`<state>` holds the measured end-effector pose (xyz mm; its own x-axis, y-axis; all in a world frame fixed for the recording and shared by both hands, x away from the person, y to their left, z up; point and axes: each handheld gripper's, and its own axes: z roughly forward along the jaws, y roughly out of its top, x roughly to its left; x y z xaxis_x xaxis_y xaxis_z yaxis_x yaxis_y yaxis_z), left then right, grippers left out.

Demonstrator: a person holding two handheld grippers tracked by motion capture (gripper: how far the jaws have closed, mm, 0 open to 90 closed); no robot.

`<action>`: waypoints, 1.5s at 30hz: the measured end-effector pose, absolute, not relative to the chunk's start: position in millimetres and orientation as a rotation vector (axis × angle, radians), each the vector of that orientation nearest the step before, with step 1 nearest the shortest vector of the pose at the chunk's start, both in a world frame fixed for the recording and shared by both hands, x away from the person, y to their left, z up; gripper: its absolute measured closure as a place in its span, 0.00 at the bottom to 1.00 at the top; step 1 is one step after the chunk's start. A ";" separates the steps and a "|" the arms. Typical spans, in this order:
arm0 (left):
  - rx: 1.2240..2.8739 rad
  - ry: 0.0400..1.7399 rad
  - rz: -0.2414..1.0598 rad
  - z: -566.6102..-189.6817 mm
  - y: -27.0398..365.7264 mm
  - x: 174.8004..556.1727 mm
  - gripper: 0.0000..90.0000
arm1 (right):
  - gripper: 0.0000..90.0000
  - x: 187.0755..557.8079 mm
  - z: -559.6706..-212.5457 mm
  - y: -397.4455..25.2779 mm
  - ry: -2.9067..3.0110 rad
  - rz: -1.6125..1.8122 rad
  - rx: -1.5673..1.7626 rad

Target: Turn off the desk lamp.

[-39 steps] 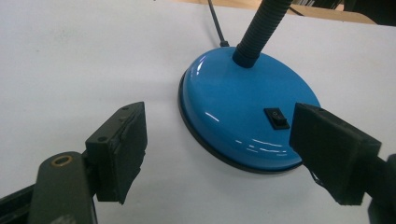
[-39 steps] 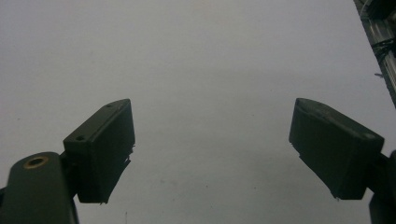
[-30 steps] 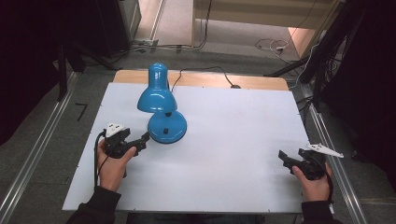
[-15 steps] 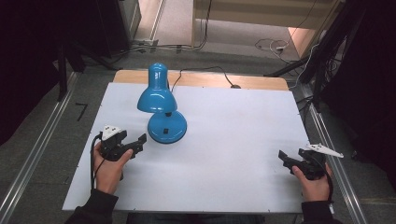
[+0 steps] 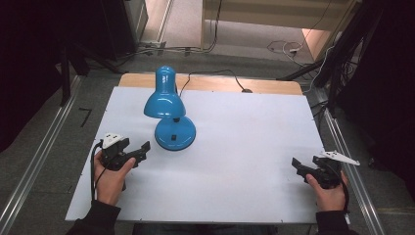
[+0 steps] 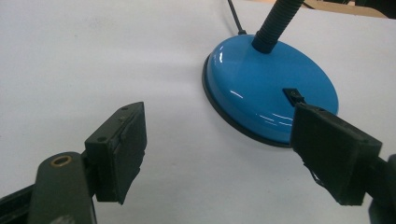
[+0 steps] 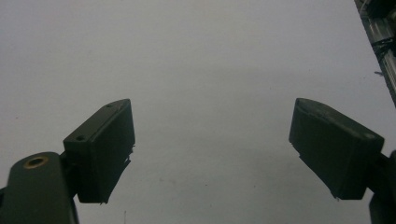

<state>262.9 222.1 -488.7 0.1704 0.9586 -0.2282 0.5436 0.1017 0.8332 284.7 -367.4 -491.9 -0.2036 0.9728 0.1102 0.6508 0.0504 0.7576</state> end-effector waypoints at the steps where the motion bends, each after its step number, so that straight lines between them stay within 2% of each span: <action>1: 1.557 1.491 0.590 -488.7 222.5 262.5 0.22 | 0.14 284.7 -491.8 -367.4 1.898 0.985 1.626; 45: 1.543 1.507 0.580 -489.7 238.3 243.6 0.22 | 0.14 284.7 -492.3 -367.1 1.899 0.979 1.629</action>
